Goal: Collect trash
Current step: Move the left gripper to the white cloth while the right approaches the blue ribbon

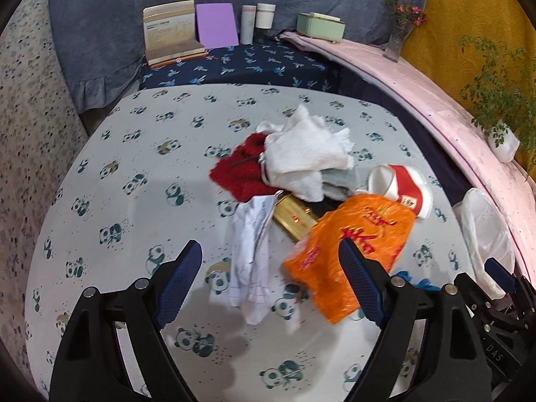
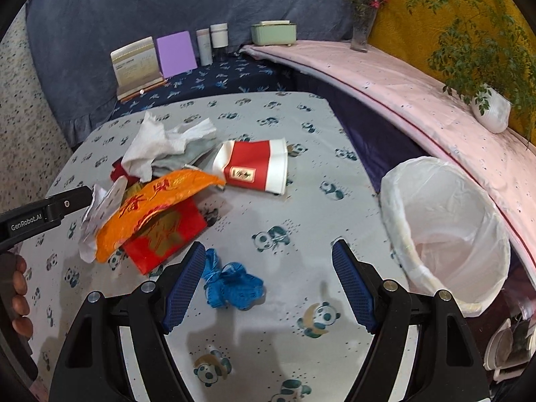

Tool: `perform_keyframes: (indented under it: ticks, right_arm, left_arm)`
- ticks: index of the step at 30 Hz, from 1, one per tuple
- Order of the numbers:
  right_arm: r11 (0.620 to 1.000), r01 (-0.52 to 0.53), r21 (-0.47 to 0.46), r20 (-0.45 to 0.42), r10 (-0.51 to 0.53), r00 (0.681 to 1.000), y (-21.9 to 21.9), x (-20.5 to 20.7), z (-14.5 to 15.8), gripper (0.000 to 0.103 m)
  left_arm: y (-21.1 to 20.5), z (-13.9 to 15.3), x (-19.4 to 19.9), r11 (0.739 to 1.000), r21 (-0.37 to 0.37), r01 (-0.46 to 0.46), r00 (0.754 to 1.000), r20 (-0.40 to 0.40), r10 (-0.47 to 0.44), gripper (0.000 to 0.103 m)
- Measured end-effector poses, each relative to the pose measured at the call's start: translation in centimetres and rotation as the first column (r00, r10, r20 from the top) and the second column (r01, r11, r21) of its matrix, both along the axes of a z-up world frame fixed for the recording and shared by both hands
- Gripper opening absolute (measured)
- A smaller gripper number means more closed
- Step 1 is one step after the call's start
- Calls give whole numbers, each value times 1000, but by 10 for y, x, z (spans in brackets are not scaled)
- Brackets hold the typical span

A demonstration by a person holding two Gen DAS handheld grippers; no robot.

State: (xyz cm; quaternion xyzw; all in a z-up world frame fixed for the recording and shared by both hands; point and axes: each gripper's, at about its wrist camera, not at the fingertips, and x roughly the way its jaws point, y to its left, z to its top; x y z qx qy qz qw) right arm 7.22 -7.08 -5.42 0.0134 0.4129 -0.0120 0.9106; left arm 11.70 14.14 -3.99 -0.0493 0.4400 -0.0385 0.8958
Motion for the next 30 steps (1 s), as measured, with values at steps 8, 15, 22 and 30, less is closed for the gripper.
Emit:
perform_keyframes:
  ticks: [8,15,22,30]
  right_arm:
    - [999,-29,-16,-48,28,998,17,7,-18,74]
    - [999,-36,-31,-85,34,996,23,15,-31,74]
    - [998,-50,-35,-121,45,992,29,21,-43,69]
    - [997,-77,7,-154,77,985,34,24,-52,49]
  left_arm:
    - [13,-22,3,1000,4,-16,999,-49,16,80]
    - [19,-37,10,1000,-3,-13,996,-87,12,74]
    - [21,-49,16,1000,-24,4,992,-126,-7,59]
    - [23,-58,20,999,-40,12,988,-153,-18,31]
